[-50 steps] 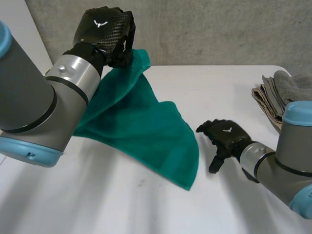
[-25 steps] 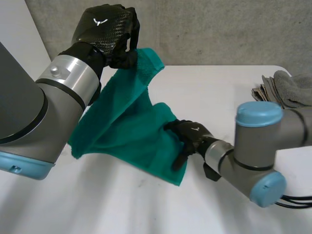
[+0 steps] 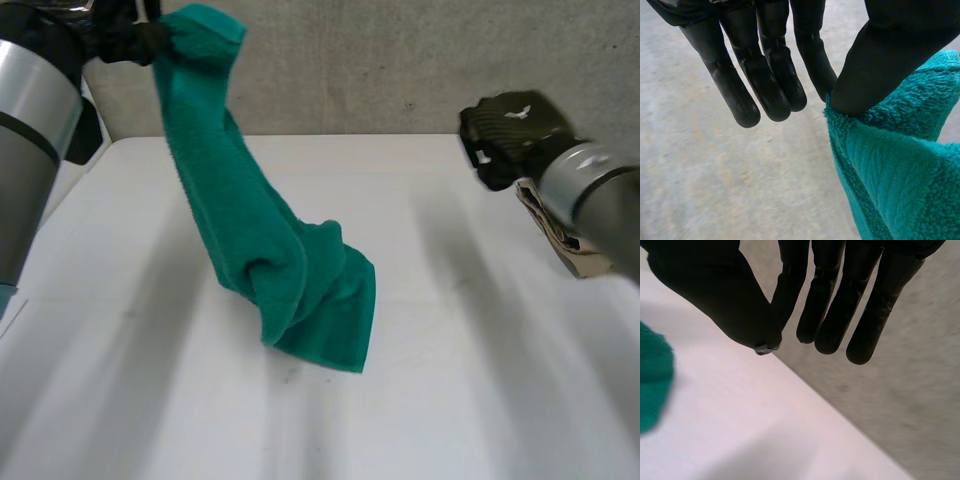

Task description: Fold the laundry.

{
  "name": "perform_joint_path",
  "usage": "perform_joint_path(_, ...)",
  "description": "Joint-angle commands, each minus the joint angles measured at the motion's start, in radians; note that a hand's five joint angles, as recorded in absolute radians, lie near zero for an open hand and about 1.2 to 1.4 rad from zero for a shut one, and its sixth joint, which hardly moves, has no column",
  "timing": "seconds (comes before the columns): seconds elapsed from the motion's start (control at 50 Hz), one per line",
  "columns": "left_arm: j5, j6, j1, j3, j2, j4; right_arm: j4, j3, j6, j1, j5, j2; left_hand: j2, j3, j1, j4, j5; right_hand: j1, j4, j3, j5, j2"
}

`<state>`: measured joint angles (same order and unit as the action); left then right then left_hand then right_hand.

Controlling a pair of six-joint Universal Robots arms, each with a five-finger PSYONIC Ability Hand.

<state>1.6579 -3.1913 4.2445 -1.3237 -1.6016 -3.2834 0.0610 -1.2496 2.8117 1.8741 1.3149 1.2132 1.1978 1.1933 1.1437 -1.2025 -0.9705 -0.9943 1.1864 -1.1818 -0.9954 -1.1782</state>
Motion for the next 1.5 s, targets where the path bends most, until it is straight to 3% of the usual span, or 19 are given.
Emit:
perform_joint_path(0.02,-0.001,0.054,0.086,-0.075,0.008,-0.012,0.140,0.027,-0.104,-0.049,-0.029,0.049,0.198,0.203,0.253,-0.194,-0.251,-0.402,0.210,-0.214,-0.226,-0.218)
perform_joint_path(0.12,-0.001,0.051,0.104,-0.100,-0.003,-0.027,0.178,-0.051,-0.020,-0.009,-0.029,0.028,0.198,0.203,0.253,-0.194,-0.251,0.778,-0.970,0.965,0.953,0.962)
perform_joint_path(0.2,-0.001,0.056,0.106,-0.112,-0.003,-0.028,0.146,-0.137,0.153,0.042,-0.034,-0.023,0.198,0.203,0.253,-0.194,-0.251,0.820,-1.012,1.007,0.995,1.004)
perform_joint_path(0.28,-0.003,0.057,0.101,-0.115,-0.001,-0.028,0.054,-0.217,0.338,0.101,-0.034,-0.046,0.198,0.203,0.253,-0.194,-0.251,0.820,-1.012,1.007,0.995,1.004)
perform_joint_path(0.4,-0.004,0.057,0.091,-0.114,0.012,-0.030,-0.079,-0.258,0.465,0.177,-0.034,-0.057,0.198,0.203,0.253,-0.194,-0.251,0.820,-1.012,1.007,0.995,1.004)
perform_joint_path(0.48,-0.004,0.059,0.089,-0.109,0.017,-0.030,-0.135,-0.231,0.469,0.230,-0.020,-0.125,0.198,0.203,0.253,-0.194,-0.251,0.751,-0.943,0.939,0.927,0.935)
perform_joint_path(0.58,-0.004,0.068,0.087,-0.098,0.017,-0.030,-0.127,-0.099,0.463,0.324,0.055,-0.274,0.198,0.203,0.253,-0.194,-0.251,0.472,-0.664,0.660,0.648,0.656)
perform_joint_path(0.74,-0.004,0.073,0.087,-0.094,0.019,-0.030,-0.112,0.077,0.390,0.375,0.167,-0.411,0.198,0.203,0.253,-0.194,-0.251,0.551,-0.743,0.739,0.727,0.735)
perform_joint_path(0.98,-0.006,0.096,0.090,-0.098,0.015,-0.030,-0.112,0.312,0.304,0.413,0.171,-0.604,0.198,0.203,0.253,-0.194,-0.251,0.493,-0.685,0.680,0.668,0.677)
perform_joint_path(1.02,-0.006,0.096,0.090,-0.098,0.015,-0.030,-0.106,0.349,0.304,0.424,0.175,-0.633,0.198,0.203,0.253,-0.194,-0.251,0.382,-0.574,0.569,0.557,0.565)
perform_joint_path(1.1,-0.006,0.100,0.090,-0.098,0.015,-0.030,-0.101,0.410,0.302,0.430,0.178,-0.667,0.198,0.203,0.253,-0.194,-0.251,-0.322,0.130,-0.134,-0.146,-0.138)
perform_joint_path(1.18,-0.006,0.105,0.086,-0.100,0.018,-0.028,-0.086,0.417,0.299,0.418,0.176,-0.618,0.198,0.203,0.253,-0.194,-0.251,-0.402,0.210,-0.214,-0.226,-0.218)
perform_joint_path(1.26,-0.006,0.105,0.084,-0.095,0.052,-0.027,-0.034,0.377,0.284,0.384,0.159,-0.473,0.198,0.203,0.253,-0.194,-0.251,-0.402,0.210,-0.214,-0.226,-0.218)
perform_joint_path(1.32,-0.007,0.106,0.084,-0.095,0.100,-0.028,0.006,0.294,0.208,0.271,0.120,-0.272,0.198,0.203,0.253,-0.194,-0.251,-0.402,0.210,-0.214,-0.226,-0.218)
perform_joint_path(1.5,-0.007,0.140,0.069,-0.124,0.227,-0.028,0.094,0.243,0.109,0.097,-0.006,0.003,0.198,0.203,0.253,-0.194,-0.251,-0.402,0.210,-0.214,-0.226,-0.218)
